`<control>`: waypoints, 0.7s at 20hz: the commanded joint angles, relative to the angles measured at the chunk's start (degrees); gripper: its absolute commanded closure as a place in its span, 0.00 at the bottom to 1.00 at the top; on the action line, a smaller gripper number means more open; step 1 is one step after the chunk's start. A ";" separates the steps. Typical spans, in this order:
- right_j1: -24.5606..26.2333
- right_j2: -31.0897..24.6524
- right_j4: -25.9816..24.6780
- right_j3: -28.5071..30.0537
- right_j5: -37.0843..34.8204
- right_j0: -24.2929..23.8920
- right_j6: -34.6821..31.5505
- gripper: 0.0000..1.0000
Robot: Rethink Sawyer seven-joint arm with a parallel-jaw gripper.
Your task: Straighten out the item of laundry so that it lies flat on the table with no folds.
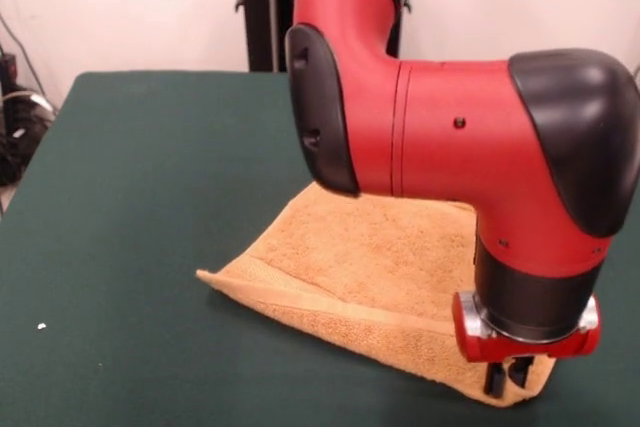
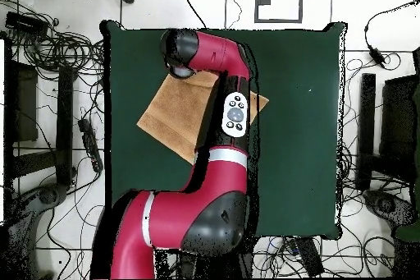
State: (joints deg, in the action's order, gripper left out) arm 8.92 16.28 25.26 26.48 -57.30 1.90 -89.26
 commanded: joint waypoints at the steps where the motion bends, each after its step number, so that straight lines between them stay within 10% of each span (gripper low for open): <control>1: 9.36 -4.24 3.43 -8.77 -5.92 -0.53 -10.41 1.00; 14: 18.70 7.21 19.19 -17.99 -32.91 -4.93 -4.14 1.00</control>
State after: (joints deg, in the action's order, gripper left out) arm 19.64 19.21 37.25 9.88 -76.56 -3.28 -89.26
